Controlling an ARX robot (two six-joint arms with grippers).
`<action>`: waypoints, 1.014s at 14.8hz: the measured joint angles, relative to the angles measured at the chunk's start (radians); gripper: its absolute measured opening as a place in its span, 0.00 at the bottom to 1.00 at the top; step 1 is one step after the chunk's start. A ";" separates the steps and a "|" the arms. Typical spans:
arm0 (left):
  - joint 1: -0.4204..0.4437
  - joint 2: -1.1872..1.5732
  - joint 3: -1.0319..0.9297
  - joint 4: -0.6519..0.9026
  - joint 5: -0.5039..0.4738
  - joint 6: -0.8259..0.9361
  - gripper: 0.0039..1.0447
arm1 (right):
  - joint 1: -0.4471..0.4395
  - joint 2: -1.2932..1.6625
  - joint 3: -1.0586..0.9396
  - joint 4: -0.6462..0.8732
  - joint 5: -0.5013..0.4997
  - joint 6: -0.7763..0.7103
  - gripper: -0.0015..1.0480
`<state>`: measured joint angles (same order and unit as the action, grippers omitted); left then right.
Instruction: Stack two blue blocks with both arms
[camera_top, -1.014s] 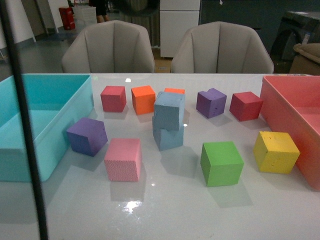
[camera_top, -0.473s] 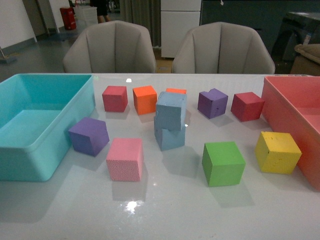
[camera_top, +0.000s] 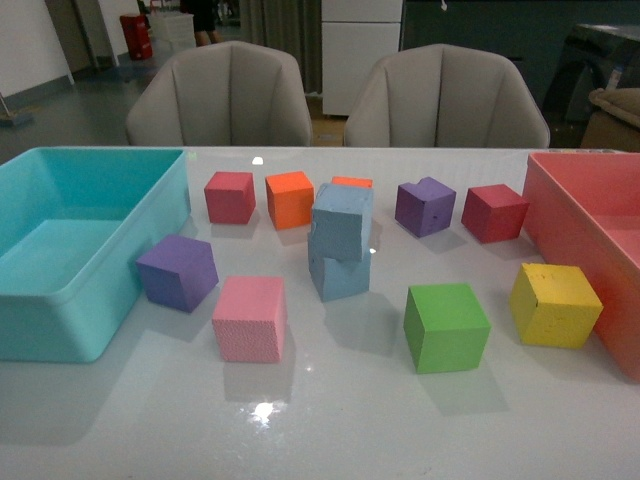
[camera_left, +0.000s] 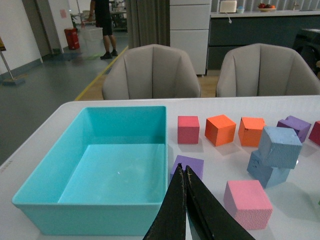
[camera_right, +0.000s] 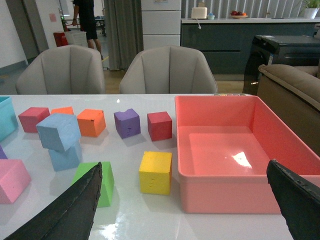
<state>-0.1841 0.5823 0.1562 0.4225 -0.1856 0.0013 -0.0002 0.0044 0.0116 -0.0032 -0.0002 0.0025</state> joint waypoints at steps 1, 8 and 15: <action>0.027 -0.039 -0.021 -0.012 0.023 0.000 0.01 | 0.000 0.000 0.000 0.000 0.000 0.000 0.94; 0.181 -0.235 -0.107 -0.127 0.186 -0.001 0.01 | 0.000 0.000 0.000 0.000 0.000 0.000 0.94; 0.182 -0.373 -0.146 -0.212 0.185 -0.001 0.01 | 0.000 0.000 0.000 0.000 0.000 0.000 0.94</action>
<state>-0.0017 0.2092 0.0105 0.2104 -0.0002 0.0006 -0.0002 0.0044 0.0116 -0.0032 -0.0002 0.0025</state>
